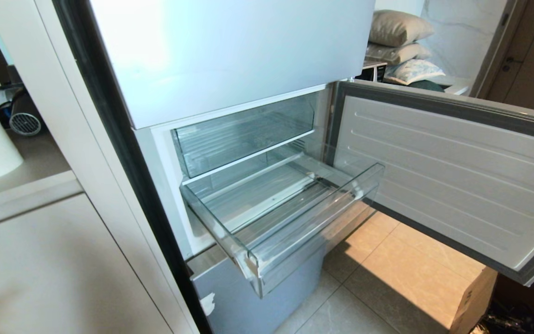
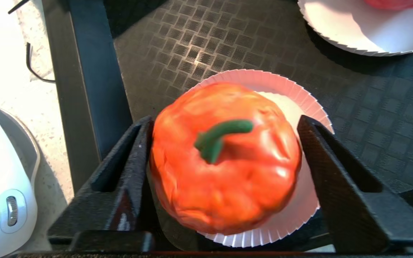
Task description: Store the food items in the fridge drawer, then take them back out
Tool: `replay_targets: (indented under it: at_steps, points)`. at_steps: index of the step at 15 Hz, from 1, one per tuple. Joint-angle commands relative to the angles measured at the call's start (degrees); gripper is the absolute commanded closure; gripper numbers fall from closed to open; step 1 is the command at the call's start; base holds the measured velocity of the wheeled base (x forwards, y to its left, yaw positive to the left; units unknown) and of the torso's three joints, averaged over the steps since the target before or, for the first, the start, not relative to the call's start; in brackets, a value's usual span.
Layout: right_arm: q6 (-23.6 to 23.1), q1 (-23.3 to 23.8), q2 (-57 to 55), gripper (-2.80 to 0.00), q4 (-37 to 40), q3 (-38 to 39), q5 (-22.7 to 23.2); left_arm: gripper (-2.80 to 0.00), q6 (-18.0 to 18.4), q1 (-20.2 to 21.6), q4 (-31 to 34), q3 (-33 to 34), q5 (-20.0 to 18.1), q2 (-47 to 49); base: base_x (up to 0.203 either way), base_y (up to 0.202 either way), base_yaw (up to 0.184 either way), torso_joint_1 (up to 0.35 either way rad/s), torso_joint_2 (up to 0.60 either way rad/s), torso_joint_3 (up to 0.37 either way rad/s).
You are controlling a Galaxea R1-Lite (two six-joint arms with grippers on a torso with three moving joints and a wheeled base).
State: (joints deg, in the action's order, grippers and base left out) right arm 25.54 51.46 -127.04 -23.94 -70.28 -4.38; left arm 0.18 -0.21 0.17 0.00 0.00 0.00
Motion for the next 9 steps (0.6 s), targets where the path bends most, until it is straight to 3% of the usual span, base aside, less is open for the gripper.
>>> replay_targets:
  at_steps: [1,5,9]
  points:
    - [0.3,0.0,0.0,-2.8,-0.1,0.0,0.0,0.0,0.0,0.0,0.0,0.0,0.0,0.1,0.0,0.0,0.0,0.0,0.0,0.0]
    - [0.6,0.0,3.0,-2.8,-0.1,0.4,-0.1,0.0,0.0,0.0,0.0,0.0,0.0,0.1,0.0,0.0,0.0,0.0,0.0,0.0]
    - [0.5,0.1,14.5,-2.8,0.4,3.8,-0.1,0.0,0.0,0.0,0.0,0.0,0.0,0.1,0.0,0.0,0.0,0.0,0.0,0.0]
